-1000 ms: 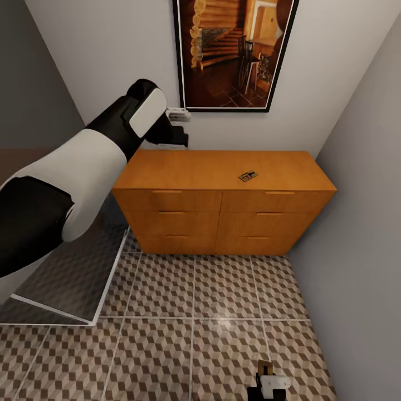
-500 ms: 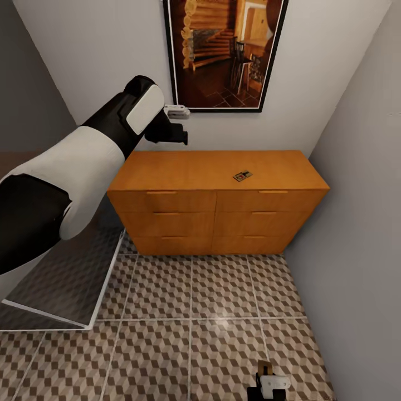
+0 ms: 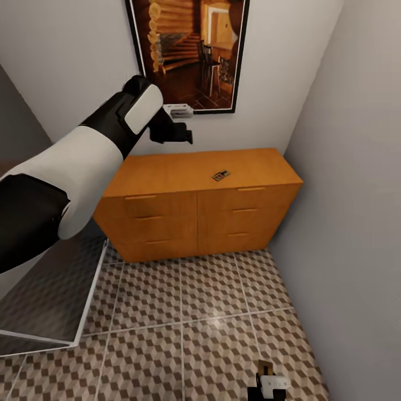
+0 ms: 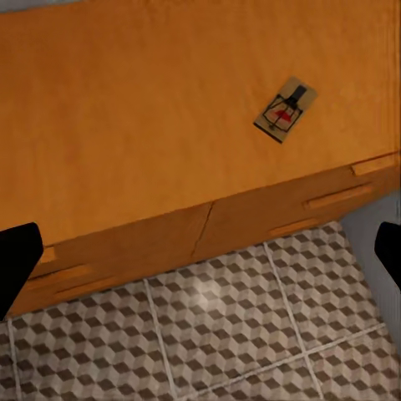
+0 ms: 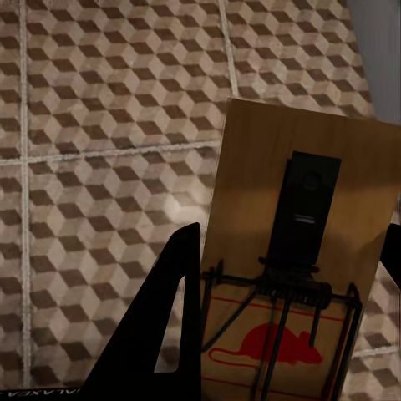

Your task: Take the four mousetraps from the cabinet in the bathroom and place them on the bathroom floor. Make sure all four end up on the same floor surface, and ensure that at least two of them are either under or directly next to the same bathroom sink.

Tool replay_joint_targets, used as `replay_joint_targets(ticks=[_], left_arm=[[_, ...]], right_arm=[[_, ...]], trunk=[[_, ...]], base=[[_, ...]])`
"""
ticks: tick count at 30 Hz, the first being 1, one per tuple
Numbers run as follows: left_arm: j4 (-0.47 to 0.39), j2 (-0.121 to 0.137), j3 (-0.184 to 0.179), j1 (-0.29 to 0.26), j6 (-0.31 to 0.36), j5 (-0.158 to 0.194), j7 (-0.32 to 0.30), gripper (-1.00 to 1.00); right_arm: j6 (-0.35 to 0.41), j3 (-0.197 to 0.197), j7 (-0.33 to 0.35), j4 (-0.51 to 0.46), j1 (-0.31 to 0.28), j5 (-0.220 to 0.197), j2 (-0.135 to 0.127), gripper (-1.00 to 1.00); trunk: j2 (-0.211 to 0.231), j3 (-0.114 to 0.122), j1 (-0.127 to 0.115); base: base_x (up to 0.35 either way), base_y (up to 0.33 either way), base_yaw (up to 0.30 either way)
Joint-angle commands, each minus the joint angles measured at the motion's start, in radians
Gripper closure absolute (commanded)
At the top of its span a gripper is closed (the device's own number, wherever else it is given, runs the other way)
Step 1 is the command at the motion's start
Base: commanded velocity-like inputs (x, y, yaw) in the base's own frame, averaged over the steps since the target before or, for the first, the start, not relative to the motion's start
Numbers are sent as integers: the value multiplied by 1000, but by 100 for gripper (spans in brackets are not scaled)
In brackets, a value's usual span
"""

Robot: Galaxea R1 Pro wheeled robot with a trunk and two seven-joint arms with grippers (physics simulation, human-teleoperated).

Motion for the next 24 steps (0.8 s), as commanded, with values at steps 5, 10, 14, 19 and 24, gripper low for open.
replay_joint_targets(ticks=[5, 10, 14, 19, 24], left_arm=[[-2, 11, -9, -2, 1, 11, -38, -100], [-2, 27, -11, -2, 0, 11, -71, -100], [-1, 34, -13, -3, -1, 10, -76, -100], [-1, 40, -14, -3, -1, 10, -77, -100], [1, 43, -18, -4, -2, 10, -77, -100]], right_arm=[[-2, 9, -4, 1, -1, -6, 0, 100], [-2, 9, -4, 1, -1, -6, 0, 100], [-3, 9, -4, 1, -1, -6, 0, 100], [-3, 9, -4, 1, -1, -6, 0, 100], [-3, 9, -4, 2, -1, -7, 0, 100]], trunk=[[-2, 1, 1], [-2, 5, 1], [-2, 7, 1], [-2, 10, 1], [-2, 14, 1]], base=[[0, 0, -228], [0, 0, -219], [0, 0, -202], [0, 0, -194], [0, 0, -167]])
